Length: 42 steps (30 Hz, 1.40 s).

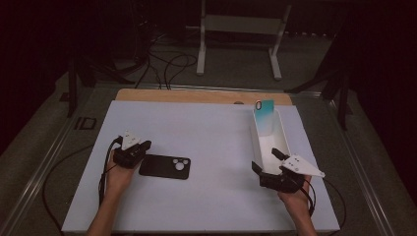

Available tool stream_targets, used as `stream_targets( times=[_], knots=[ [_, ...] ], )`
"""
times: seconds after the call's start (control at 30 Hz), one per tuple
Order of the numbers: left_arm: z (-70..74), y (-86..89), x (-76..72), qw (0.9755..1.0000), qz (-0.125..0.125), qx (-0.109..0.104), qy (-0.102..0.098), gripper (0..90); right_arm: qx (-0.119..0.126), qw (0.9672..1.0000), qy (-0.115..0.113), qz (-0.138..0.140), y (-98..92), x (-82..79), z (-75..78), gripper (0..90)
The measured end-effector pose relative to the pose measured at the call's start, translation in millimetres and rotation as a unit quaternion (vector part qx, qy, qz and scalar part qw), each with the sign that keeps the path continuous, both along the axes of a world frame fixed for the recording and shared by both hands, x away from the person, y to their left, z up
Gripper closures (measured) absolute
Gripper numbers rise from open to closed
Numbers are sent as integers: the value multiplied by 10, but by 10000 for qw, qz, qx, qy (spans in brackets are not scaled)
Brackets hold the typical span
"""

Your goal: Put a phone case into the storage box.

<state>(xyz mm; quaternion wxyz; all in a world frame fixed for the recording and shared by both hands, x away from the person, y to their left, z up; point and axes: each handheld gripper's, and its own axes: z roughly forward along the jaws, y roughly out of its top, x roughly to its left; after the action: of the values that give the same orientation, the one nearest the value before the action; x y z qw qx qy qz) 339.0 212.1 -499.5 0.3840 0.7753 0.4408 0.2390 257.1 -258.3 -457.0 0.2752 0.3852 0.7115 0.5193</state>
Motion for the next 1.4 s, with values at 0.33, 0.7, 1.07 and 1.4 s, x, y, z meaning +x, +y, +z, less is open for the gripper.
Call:
stream_targets(
  times=[0.33,0.7,1.07,1.4],
  knots=[
    [-196,12,110,9979,136,409,493,898,-16,10000,-10,-29,-10,-5,6,130],
    [-250,73,105,9971,42,381,653,899,-31,10000,-8,5,-1,-5,-1,131],
    [-217,56,-113,9958,-106,512,749,898,-60,10000,0,23,13,-7,-1,131],
    [-201,-112,-464,9931,-549,431,941,897,-67,10000,-30,50,24,-7,4,132]
  ],
)
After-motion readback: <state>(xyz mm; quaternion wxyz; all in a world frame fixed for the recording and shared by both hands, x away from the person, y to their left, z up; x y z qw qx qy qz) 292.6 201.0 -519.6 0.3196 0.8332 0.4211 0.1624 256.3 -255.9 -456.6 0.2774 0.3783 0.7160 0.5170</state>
